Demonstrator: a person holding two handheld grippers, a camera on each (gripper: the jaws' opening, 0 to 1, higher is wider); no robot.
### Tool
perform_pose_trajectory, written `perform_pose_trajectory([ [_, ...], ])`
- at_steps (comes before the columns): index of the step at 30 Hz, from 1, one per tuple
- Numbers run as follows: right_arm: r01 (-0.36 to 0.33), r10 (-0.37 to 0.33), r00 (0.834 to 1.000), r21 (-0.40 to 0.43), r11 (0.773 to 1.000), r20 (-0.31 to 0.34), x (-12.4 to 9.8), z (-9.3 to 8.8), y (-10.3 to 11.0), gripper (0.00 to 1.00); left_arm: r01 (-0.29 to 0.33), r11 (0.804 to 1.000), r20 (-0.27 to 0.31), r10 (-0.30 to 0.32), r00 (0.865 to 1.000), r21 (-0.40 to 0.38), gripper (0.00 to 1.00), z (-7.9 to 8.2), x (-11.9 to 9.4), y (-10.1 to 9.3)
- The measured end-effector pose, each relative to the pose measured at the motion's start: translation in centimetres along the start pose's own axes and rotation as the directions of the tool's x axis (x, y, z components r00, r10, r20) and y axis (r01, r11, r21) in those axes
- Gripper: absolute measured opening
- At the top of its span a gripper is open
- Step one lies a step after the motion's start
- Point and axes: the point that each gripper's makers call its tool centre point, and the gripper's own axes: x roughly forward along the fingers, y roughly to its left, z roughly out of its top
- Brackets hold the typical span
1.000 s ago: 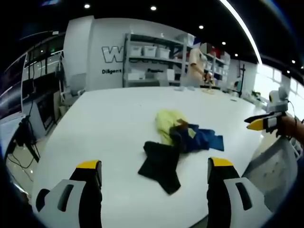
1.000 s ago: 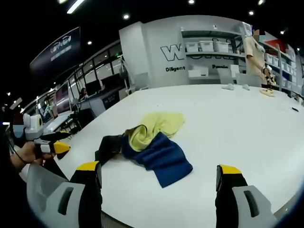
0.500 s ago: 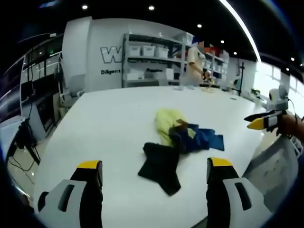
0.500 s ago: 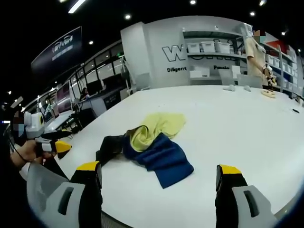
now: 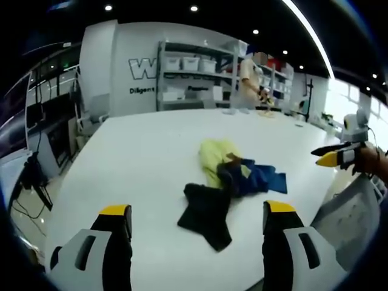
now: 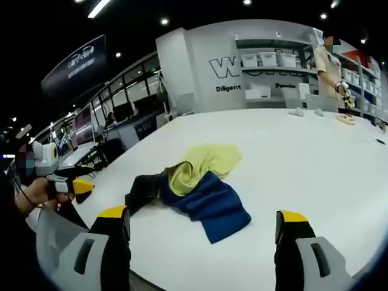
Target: Fold the garment on the visible template until the final outline fits inside the template.
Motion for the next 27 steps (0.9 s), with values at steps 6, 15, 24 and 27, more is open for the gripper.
perform_pose_trajectory([
  [6, -0.039, 0.039, 0.999, -0.012, 0.999, 0.012, 1.4, 0.9, 1.4, 0.96, 0.01, 1.0, -0.008, -0.01, 1.0, 0.012, 0.82, 0.5, 0.7, -0.2],
  [15, -0.138, 0.138, 0.99, -0.016, 0.99, 0.011, 3.7, 2.0, 4.0, 0.94, 0.055, 0.998, -0.027, -0.055, 0.998, 0.029, 0.77, 0.6, 2.5, -1.0],
  [24, -0.19, 0.193, 0.981, -0.09, 0.978, 0.025, 5.8, 3.1, 5.7, 0.82, 0.093, 0.994, -0.031, -0.091, 0.995, 0.056, 0.71, 1.0, 4.2, -1.9],
  [27, -0.212, 0.218, 0.975, -0.118, 0.97, 0.035, 6.7, 3.6, 6.3, 0.75, 0.109, 0.992, -0.037, -0.106, 0.994, 0.063, 0.67, 0.8, 4.8, -2.2],
])
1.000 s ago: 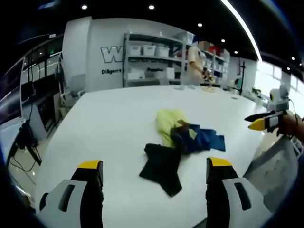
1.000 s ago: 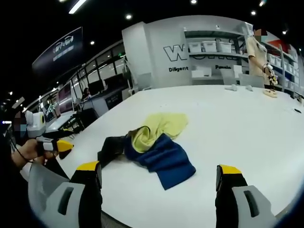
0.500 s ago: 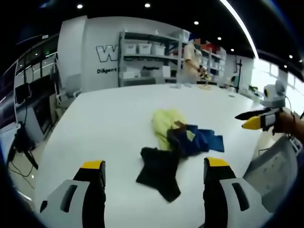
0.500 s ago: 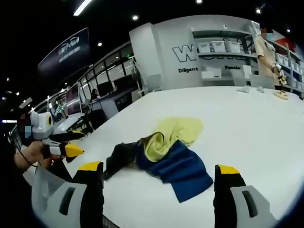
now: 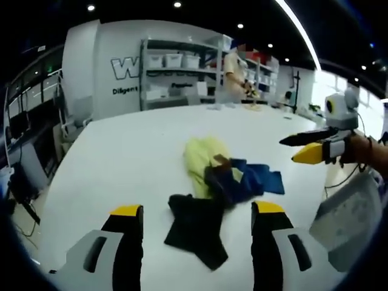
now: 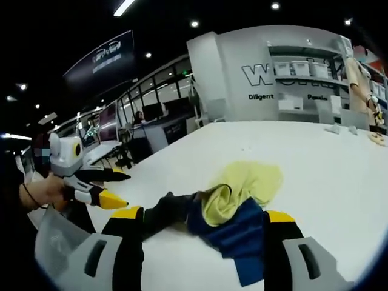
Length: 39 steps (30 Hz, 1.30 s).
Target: Fold the garment on the visible template until the final outline fits inside the template.
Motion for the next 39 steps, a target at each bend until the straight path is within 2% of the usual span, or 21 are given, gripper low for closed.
perform_pose_trajectory([
  [6, -0.046, 0.046, 0.999, -0.025, 0.999, 0.016, 1.8, 0.6, 0.9, 0.67, 0.02, 1.0, -0.009, -0.02, 1.0, 0.005, 0.63, -0.2, 1.3, -0.4],
  [11, -0.076, 0.076, 0.997, -0.04, 0.996, 0.005, 3.3, 0.2, 1.6, 0.57, 0.03, 0.999, -0.026, -0.031, 0.999, -0.014, 0.58, -0.4, 2.4, -0.5],
  [19, -0.124, 0.121, 0.991, -0.068, 0.99, -0.054, 5.7, -1.8, 2.7, 0.45, 0.053, 0.998, -0.073, -0.054, 0.996, -0.02, 0.5, -1.6, 3.8, -1.2],
  [29, -0.115, 0.105, 0.989, -0.093, 0.989, -0.107, 7.7, -4.2, 2.4, 0.24, 0.092, 0.996, -0.09, -0.092, 0.992, -0.002, 0.32, -2.8, 5.2, -2.0],
  [33, -0.126, 0.115, 0.984, -0.072, 0.989, -0.139, 8.4, -5.3, 2.7, 0.18, 0.101, 0.995, -0.119, -0.101, 0.988, -0.008, 0.28, -3.5, 5.5, -2.1],
  [37, -0.123, 0.106, 0.98, -0.095, 0.988, -0.17, 9.3, -6.2, 2.9, 0.1, 0.1, 0.995, -0.136, -0.102, 0.985, -0.023, 0.18, -4.1, 5.7, -1.9],
  [39, -0.124, 0.103, 0.977, -0.102, 0.987, -0.187, 9.7, -6.6, 2.9, 0.07, 0.099, 0.995, -0.147, -0.102, 0.984, -0.027, 0.18, -4.4, 5.9, -2.0],
])
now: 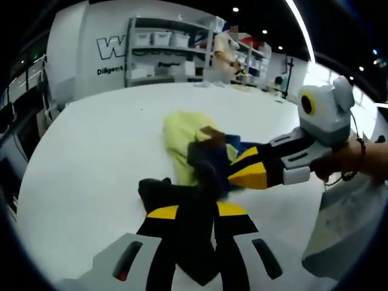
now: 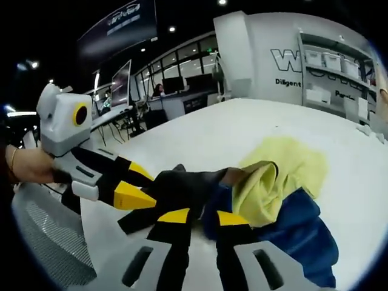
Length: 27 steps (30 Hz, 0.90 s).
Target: Fold the garment on the visible template until the final outline fits inside the template.
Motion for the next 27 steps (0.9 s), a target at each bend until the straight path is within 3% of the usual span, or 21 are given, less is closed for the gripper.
perform_pose_trajectory([
  [4, 0.014, -0.014, 1.0, -0.044, 0.999, -0.018, 0.5, -0.3, -0.2, 0.0, 0.004, 1.0, -0.026, -0.004, 1.0, -0.012, 0.15, -0.6, 0.5, -0.1],
  [9, 0.016, -0.018, 1.0, -0.049, 0.999, -0.023, 0.6, -0.4, -0.4, 0.0, -0.009, 1.0, -0.033, 0.008, 0.999, -0.014, 0.11, -0.6, 0.8, 0.0],
  [14, 0.025, -0.026, 0.999, -0.067, 0.997, -0.021, 0.2, -0.2, -0.7, 0.0, -0.018, 1.0, 0.003, 0.018, 1.0, -0.005, 0.0, 0.0, 0.4, 0.2],
  [21, 0.077, -0.078, 0.997, -0.102, 0.992, -0.002, -1.3, 0.8, -1.8, 0.0, -0.023, 1.0, 0.03, 0.024, 0.999, -0.012, 0.0, 0.8, -0.8, 0.6],
  [27, 0.139, -0.137, 0.99, -0.066, 0.988, 0.038, -3.1, 2.1, -3.2, 0.0, -0.025, 0.998, 0.05, 0.028, 0.998, -0.059, 0.0, 1.6, -1.8, 0.9],
])
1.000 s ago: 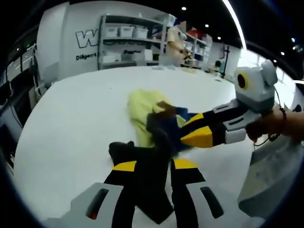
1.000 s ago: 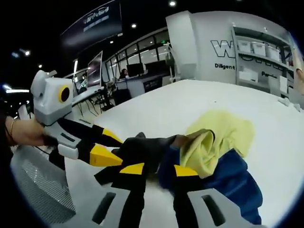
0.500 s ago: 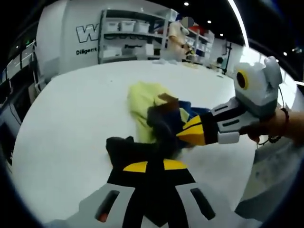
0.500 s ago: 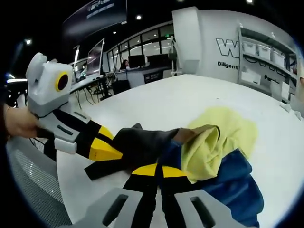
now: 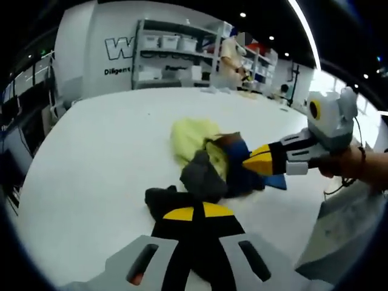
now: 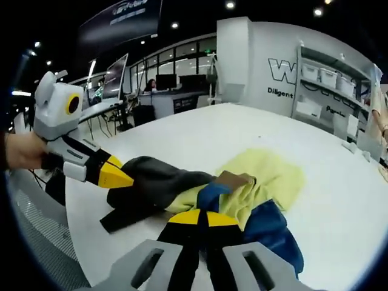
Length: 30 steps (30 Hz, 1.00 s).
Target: Fold the garment on the visible template until the final outline fits inside the template.
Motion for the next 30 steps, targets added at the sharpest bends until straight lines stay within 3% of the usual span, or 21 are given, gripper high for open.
perform_pose_trajectory([
  [8, 0.104, -0.104, 0.995, 0.048, 0.993, 0.0, -2.0, 0.6, -2.9, 0.0, -0.029, 1.0, 0.014, 0.029, 0.999, 0.001, 0.0, 0.8, -1.5, 1.8],
  [12, 0.137, -0.137, 0.99, 0.03, 0.99, -0.013, -2.7, 0.6, -3.8, 0.0, -0.056, 0.998, 0.018, 0.056, 0.998, 0.032, 0.0, 1.1, -2.2, 3.3],
  [18, 0.22, -0.221, 0.975, -0.052, 0.974, -0.013, -4.1, 1.5, -5.4, 0.0, -0.068, 0.998, 0.057, 0.068, 0.996, 0.002, 0.0, 2.5, -3.2, 4.4],
  [30, 0.307, -0.306, 0.952, -0.059, 0.95, 0.012, -5.9, 3.6, -7.7, 0.0, -0.114, 0.993, 0.127, 0.108, 0.986, 0.041, 0.0, 6.0, -4.9, 5.6],
])
